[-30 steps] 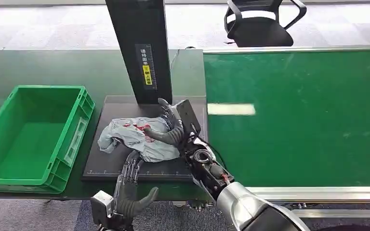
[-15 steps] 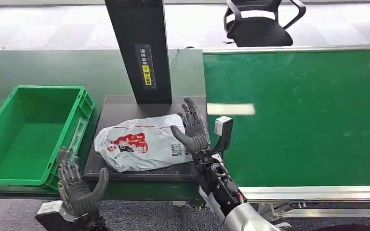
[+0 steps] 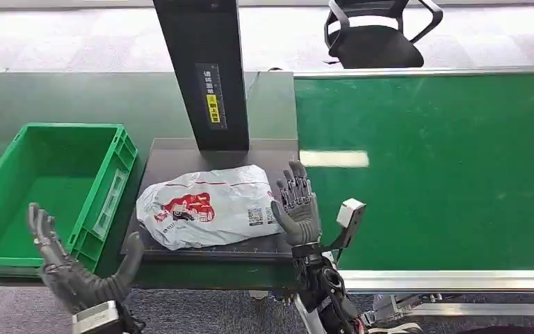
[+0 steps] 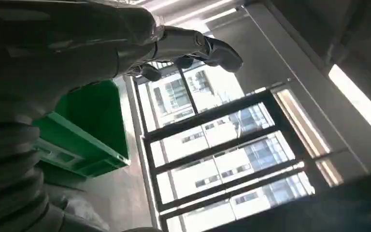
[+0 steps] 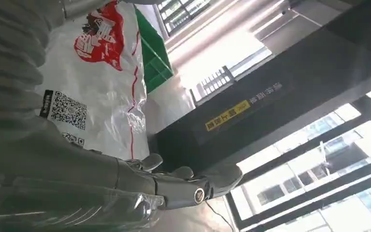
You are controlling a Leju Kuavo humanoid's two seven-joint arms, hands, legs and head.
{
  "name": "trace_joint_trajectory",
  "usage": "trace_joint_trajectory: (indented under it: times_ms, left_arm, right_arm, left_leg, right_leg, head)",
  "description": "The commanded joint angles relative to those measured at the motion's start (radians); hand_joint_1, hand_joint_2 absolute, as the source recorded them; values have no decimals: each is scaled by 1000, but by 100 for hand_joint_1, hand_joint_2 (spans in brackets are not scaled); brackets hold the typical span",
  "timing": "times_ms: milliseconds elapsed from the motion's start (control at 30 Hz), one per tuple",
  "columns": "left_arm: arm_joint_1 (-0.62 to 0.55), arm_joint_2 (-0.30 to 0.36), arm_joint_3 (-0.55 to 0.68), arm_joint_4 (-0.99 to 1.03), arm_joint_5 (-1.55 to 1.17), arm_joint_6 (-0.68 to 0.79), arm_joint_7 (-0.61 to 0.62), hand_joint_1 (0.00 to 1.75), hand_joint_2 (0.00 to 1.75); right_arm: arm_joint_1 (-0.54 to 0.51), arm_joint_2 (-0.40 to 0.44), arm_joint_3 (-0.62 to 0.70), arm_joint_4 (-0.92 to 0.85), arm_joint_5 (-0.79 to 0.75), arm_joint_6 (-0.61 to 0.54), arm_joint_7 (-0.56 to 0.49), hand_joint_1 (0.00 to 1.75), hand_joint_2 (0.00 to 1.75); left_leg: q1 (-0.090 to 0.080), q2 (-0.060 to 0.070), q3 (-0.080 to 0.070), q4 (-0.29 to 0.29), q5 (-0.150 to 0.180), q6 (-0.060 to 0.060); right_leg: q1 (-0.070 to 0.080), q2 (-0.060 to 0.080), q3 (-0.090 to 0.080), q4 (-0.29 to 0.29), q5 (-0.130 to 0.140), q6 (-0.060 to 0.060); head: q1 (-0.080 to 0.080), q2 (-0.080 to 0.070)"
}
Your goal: Moved the parcel from conveyor to table for the left to box.
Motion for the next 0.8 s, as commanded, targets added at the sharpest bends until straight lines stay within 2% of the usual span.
trace_joint_trajectory:
  times_ms: [33, 133, 233, 567, 667, 800]
  left_arm:
    - [-246, 2, -129, 567, -286, -56, 220, 0, 175]
    - [-270, 7, -140, 626, -344, -68, 261, 0, 175]
    - [-308, 11, -164, 722, -436, -112, 337, 0, 175]
    - [-312, 10, -163, 731, -438, -114, 339, 0, 175]
    - [-355, 16, -172, 820, -508, -141, 406, 0, 175]
    - [-468, 15, -138, 1026, -483, -128, 384, 0, 175]
  right_arm:
    - [20, -1, -96, -40, -12, 46, 15, 0, 175]
    - [18, 1, -97, -33, -13, 56, 17, 0, 175]
    - [11, 1, -97, -13, -16, 69, 17, 0, 175]
    - [10, 1, -97, -11, -16, 69, 16, 0, 175]
    - [6, 4, -100, 0, -22, 80, 18, 0, 175]
    - [7, 11, -97, 3, -28, 82, 24, 0, 175]
  left_leg:
    - [0, -9, 2, -3, 3, 3]
    - [0, -3, 2, -2, 1, 2]
    - [0, -4, 2, -2, 1, 2]
    - [0, 0, 1, -1, 1, 1]
    - [1, -2, 2, -1, 1, 2]
    - [1, -3, 1, -1, 1, 2]
  right_leg:
    - [1, -9, 5, -3, 0, -4]
    - [1, -5, 4, -2, 0, -3]
    - [0, -5, 4, -2, 0, -3]
    - [0, -1, 1, -1, 0, -2]
    - [1, -3, 3, -2, 1, -4]
    - [1, -4, 3, -2, 1, -4]
  head:
    - [0, 0]
    - [0, 0]
    - [0, 0]
    - [0, 0]
    - [0, 0]
    - [0, 0]
